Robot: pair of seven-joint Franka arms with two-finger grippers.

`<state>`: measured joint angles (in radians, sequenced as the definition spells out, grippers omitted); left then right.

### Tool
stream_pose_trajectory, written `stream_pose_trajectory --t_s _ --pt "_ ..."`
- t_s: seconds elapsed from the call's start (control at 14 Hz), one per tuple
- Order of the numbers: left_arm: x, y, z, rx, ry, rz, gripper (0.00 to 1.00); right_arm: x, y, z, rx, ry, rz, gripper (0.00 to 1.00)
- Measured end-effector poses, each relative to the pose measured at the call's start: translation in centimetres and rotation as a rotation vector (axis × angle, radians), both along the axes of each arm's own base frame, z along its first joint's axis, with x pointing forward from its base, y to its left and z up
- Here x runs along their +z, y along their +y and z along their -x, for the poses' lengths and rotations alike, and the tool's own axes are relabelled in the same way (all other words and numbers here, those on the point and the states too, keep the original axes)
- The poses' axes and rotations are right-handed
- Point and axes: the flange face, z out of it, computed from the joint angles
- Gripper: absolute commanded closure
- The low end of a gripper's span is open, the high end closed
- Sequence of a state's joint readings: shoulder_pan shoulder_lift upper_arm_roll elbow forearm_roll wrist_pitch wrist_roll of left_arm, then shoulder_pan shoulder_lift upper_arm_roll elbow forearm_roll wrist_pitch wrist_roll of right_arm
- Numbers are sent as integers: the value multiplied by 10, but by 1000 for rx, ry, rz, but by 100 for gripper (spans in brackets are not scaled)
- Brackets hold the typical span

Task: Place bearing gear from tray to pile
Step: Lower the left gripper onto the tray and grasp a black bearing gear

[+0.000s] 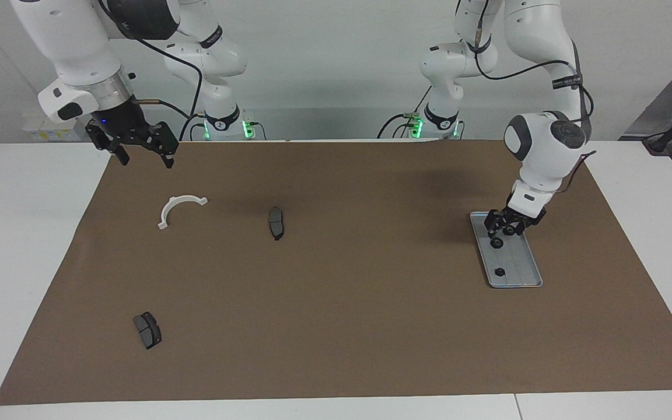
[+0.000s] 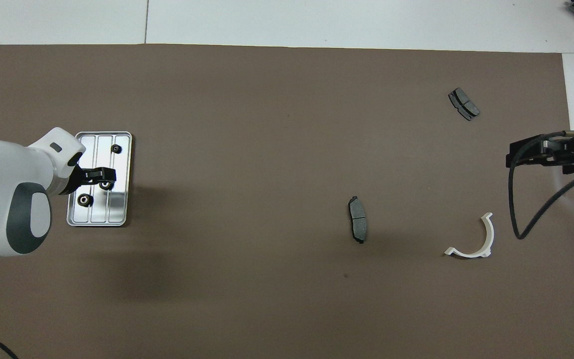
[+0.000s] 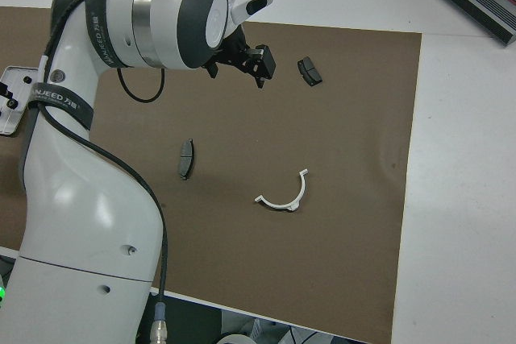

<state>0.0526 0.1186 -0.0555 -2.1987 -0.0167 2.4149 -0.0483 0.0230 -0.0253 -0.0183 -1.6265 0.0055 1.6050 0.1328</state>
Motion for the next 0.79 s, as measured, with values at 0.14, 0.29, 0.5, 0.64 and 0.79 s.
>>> stream_pose_trajectory --t_s 0.14,0.29,0.5,0.64,0.79 --pt "-7 0 -1 0 2 1 31 -1 0 0 0 2 0 0" --pt "-13 0 -3 0 -1 1 32 -2 0 0 0 4 0 0" --pt "-22 0 -6 1 -15 2 35 -2 1 0 1 5 0 0" --pt "-31 1 -8 2 -16 3 36 -2 1 0 1 5 0 0" --pt "-37 1 -8 3 -12 3 40 -2 1 0 1 5 0 0"
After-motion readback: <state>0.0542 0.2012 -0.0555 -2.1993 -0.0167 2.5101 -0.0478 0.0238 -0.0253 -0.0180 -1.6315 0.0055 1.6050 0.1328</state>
